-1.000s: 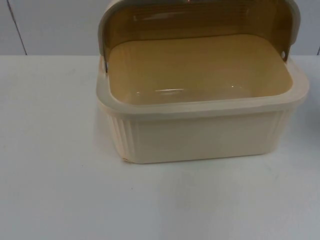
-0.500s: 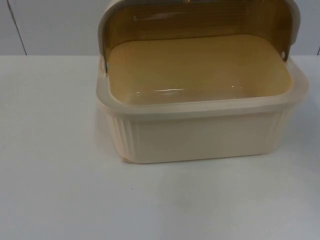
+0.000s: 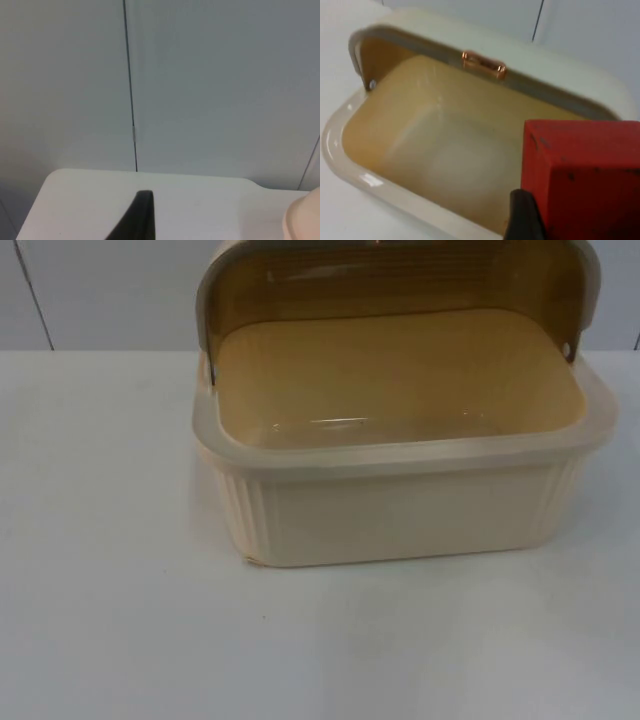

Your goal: Open the box lid with the left hand, place the block into the box with the right hand, then close the box lid with the left hand.

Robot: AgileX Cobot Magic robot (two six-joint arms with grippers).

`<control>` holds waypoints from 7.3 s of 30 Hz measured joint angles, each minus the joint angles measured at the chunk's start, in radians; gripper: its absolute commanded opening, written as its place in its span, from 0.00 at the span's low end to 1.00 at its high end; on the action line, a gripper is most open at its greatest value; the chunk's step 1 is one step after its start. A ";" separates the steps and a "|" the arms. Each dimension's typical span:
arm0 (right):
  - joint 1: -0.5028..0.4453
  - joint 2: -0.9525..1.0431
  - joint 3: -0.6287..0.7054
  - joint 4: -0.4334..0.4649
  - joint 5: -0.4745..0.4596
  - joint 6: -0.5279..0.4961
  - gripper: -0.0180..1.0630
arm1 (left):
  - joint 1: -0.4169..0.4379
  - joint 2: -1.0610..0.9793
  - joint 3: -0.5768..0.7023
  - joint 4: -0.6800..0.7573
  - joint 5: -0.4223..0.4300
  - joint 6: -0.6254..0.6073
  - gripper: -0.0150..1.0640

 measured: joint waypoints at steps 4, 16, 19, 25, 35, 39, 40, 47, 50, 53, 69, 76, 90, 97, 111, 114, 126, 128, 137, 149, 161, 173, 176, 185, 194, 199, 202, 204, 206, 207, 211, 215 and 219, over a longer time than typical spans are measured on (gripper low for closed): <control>0.000 0.073 0.000 0.009 -0.009 0.002 0.02 | 0.000 0.000 0.000 0.000 0.000 0.000 0.99; 0.000 0.331 0.060 0.014 -0.253 0.004 0.02 | 0.000 0.000 0.000 0.000 0.000 0.000 0.99; 0.000 0.370 0.060 0.014 -0.299 0.004 0.02 | 0.000 0.000 0.000 0.000 0.000 0.000 0.99; 0.000 0.491 0.060 0.014 -0.447 0.004 0.02 | 0.000 0.000 0.000 0.000 0.000 0.000 0.99; 0.000 0.546 0.060 0.015 -0.548 0.004 0.39 | 0.000 0.000 0.000 0.000 0.003 0.000 0.99; 0.000 0.552 0.060 0.017 -0.555 0.004 0.71 | 0.000 0.000 0.000 0.004 0.003 0.000 0.99; 0.000 0.552 0.060 0.017 -0.555 0.004 0.80 | 0.000 0.000 0.000 0.006 0.003 0.000 0.99; 0.000 0.540 0.060 0.019 -0.535 0.004 0.99 | 0.000 0.000 0.000 0.008 0.003 0.016 0.99; 0.000 0.515 0.060 0.019 -0.505 0.004 0.99 | 0.000 0.000 0.000 0.008 0.003 0.018 0.99; 0.000 0.442 0.060 0.019 -0.403 0.004 0.99 | 0.000 0.000 0.000 0.008 0.005 0.018 0.99; -0.002 -0.017 0.060 0.048 0.065 0.004 0.99 | 0.000 0.000 0.000 0.008 0.049 0.018 0.99; -0.111 -0.188 0.060 0.043 0.142 0.026 0.99 | 0.000 0.000 0.000 0.004 0.049 0.018 0.99; -0.465 -0.457 0.060 -0.015 0.247 0.044 0.99 | 0.000 0.000 0.000 0.004 0.052 0.001 0.99; -0.467 -0.472 0.060 -0.143 0.298 0.146 0.99 | 0.000 0.000 0.000 0.002 0.052 -0.039 0.99; -0.467 -0.476 0.060 -0.148 0.273 0.281 0.99 | 0.000 0.000 0.000 0.000 0.052 -0.043 0.99; -0.467 -0.471 0.060 -0.091 0.217 0.274 0.99 | 0.000 0.000 0.000 0.000 0.052 -0.043 0.99; -0.467 -0.415 0.070 0.004 0.161 0.192 0.99 | 0.000 0.058 0.000 -0.075 0.079 0.164 0.99; -0.467 -0.415 0.070 0.004 0.161 0.186 0.99 | 0.000 0.108 0.000 -0.179 0.078 0.293 0.99; -0.467 -0.415 0.070 0.005 0.170 0.182 0.99 | -0.058 0.340 -0.110 -0.448 0.085 0.620 0.99; -0.467 -0.415 0.070 0.002 0.186 0.182 0.99 | -0.293 0.684 -0.465 -0.350 0.130 0.849 0.99; -0.467 -0.415 0.070 -0.025 0.186 0.186 0.99 | -0.478 0.882 -0.517 0.215 -0.048 0.960 0.81; -0.467 -0.415 0.070 -0.031 0.188 0.186 0.99 | -0.498 0.884 -0.519 0.133 -0.208 0.949 0.01; -0.467 -0.415 0.070 -0.031 0.188 0.186 0.99 | -0.498 0.884 -0.519 0.099 -0.220 0.945 0.01; -0.467 -0.415 0.070 -0.036 0.188 0.186 0.99 | -0.485 0.933 -0.527 -0.274 -0.170 1.254 0.01; -0.467 -0.415 0.070 -0.036 0.188 0.186 0.99 | -0.410 0.968 -0.565 -0.698 -0.086 1.591 0.01; -0.467 -0.415 0.070 -0.036 0.188 0.186 0.99 | -0.410 1.019 -0.571 -0.698 -0.105 1.607 0.01; -0.467 -0.415 0.070 -0.036 0.188 0.186 0.99 | -0.410 1.034 -0.571 -0.698 -0.117 1.607 0.01; -0.467 -0.415 0.070 -0.043 0.188 0.186 0.99 | -0.410 1.041 -0.571 -0.696 -0.152 1.607 0.01; -0.467 -0.415 0.070 -0.048 0.188 0.186 0.99 | -0.410 1.041 -0.571 -0.696 -0.170 1.607 0.01; -0.467 -0.415 0.070 -0.054 0.188 0.186 0.99 | -0.410 1.041 -0.571 -0.696 -0.184 1.609 0.01; -0.467 -0.415 0.070 -0.080 0.188 0.202 0.99 | -0.410 1.045 -0.571 -0.696 -0.190 1.609 0.01; -0.467 -0.415 0.070 -0.105 0.188 0.217 0.99 | -0.410 1.058 -0.571 -0.696 -0.188 1.609 0.01; -0.467 -0.415 0.070 -0.128 0.188 0.240 0.99 | -0.410 1.070 -0.571 -0.696 -0.186 1.613 0.01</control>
